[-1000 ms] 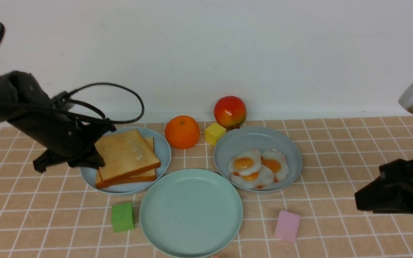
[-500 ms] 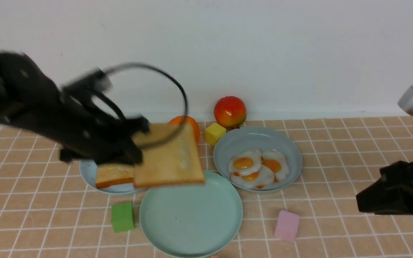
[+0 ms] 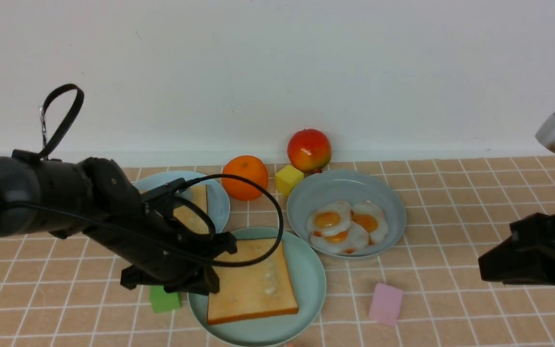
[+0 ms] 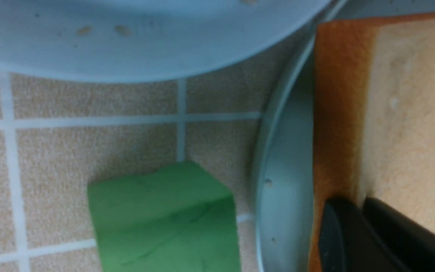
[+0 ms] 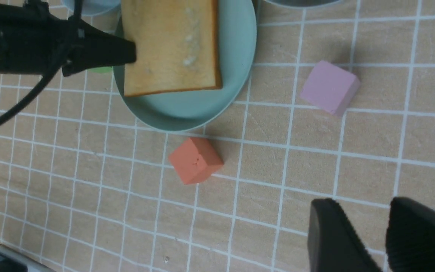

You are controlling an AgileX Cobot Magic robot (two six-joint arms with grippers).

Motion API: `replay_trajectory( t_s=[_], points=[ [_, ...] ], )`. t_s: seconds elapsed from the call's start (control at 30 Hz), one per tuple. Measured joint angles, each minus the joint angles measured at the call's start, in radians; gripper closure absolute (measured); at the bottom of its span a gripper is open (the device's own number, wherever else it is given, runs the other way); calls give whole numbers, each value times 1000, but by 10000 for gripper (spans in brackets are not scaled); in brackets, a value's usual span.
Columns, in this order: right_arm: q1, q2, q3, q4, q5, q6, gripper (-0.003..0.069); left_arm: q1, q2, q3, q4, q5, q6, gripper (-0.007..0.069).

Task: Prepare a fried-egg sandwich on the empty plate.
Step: Use the left arm to put a slice of bread into the empty plate in the middle, then use the right arm to grab a fried egg

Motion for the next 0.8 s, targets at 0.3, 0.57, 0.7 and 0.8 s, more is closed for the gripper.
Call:
replay_trajectory(
  t_s=[0.3,0.57,0.7,0.8],
  points=[
    [0,4,-27,-1,-50,-48,361,-2,-50,-36,25,61,0,351],
    [16,154,-242,-23,-27,-159,218,-2,-134,-218,162,245,0,129],
    [78,318,-417,-121,69,-113,197,-3,-210,-371,169,415,0,125],
    [117,419,-505,-200,77,-22,196,-4,-269,-389,138,477,0,156]
  ],
)
